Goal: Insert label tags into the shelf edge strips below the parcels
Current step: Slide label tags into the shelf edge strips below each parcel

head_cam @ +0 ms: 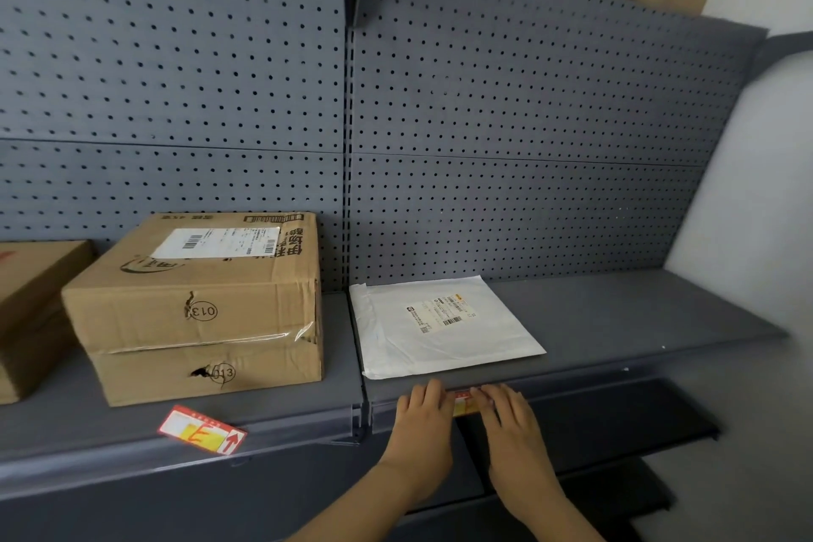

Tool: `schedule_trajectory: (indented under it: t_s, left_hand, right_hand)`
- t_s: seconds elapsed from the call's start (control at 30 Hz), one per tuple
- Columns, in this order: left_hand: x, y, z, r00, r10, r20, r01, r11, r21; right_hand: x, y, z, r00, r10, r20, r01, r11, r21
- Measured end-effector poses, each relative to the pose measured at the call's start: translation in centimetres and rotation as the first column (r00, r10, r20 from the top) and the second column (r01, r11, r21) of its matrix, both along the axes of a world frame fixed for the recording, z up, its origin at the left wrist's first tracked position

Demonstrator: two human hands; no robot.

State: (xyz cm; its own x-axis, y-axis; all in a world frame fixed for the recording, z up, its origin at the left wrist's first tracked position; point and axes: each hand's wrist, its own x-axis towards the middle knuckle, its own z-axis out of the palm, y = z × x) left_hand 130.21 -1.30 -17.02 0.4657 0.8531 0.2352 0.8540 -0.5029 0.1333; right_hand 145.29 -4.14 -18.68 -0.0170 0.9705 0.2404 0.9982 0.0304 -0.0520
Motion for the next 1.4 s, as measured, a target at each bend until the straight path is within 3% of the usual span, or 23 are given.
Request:
schedule_trajectory:
  t_s: [0.13, 0.3, 0.43, 0.53, 0.63, 0.7, 0.8, 0.9, 1.07, 1.2, 1.4]
  left_hand:
    - [-0.7, -0.4, 0.1, 0.998, -0.024, 0.054, 0.025, 1.000, -0.012]
    - [-3.0, -2.2, -1.2, 0.977, -0.034, 0.209, 0.018, 0.997, 0.079]
    - [-6.9, -3.6, -3.1, 0.936, -0.076, 0.343, 0.032, 0.991, 0.132]
    - [-11.4, -4.7, -4.2, 0.958, 0.050, 0.283, -0.089, 0.988, 0.127]
    - [-16.2, -6.1, -4.0, 0.952, 0.181, 0.248, -0.219, 0.966, 0.135]
    - [-19.1, -6.8, -2.5, 0.926, 0.251, 0.281, -0.301, 0.941, 0.152]
    - [-22.9, -6.7, -0.2, 0.883, 0.368, 0.291, -0.427, 0.887, 0.174]
    - [-26.2, -5.3, 1.3, 0.863, 0.442, 0.244, -0.490, 0.851, 0.190]
    - [-29.5, -2.9, 1.4, 0.888, 0.306, 0.344, -0.371, 0.918, 0.142]
    - [-31.3, -2.4, 0.9, 0.916, 0.152, 0.372, -0.222, 0.963, 0.154]
    - [-34.0, -2.2, -2.5, 0.936, 0.075, 0.344, -0.198, 0.920, 0.339]
  right_hand:
    - [-0.6, -0.6, 0.8, 0.998, 0.037, -0.048, -0.038, 0.999, -0.007]
    - [-1.3, -1.8, 1.0, 0.968, -0.090, -0.233, 0.103, 0.994, 0.044]
    - [-2.5, -2.4, 0.1, 0.891, -0.216, -0.400, 0.196, 0.976, -0.092]
    - [-6.2, -3.1, -0.6, 0.915, -0.083, -0.394, 0.053, 0.995, -0.086]
    - [-10.3, -3.9, -2.2, 0.874, 0.154, -0.462, -0.137, 0.988, 0.072]
    - [-13.1, -4.4, -2.3, 0.815, 0.238, -0.528, -0.261, 0.965, 0.031]
    - [-17.0, -4.3, -2.6, 0.790, 0.360, -0.497, -0.328, 0.932, 0.154]
    - [-19.8, -3.9, -1.5, 0.751, 0.423, -0.507, -0.392, 0.904, 0.173]
    - [-24.0, -2.7, -0.7, 0.758, 0.454, -0.469, -0.389, 0.891, 0.234]
    - [-27.1, -2.1, -0.3, 0.763, 0.381, -0.522, -0.361, 0.921, 0.145]
    - [-30.6, -1.9, -2.4, 0.816, 0.331, -0.474, -0.275, 0.943, 0.186]
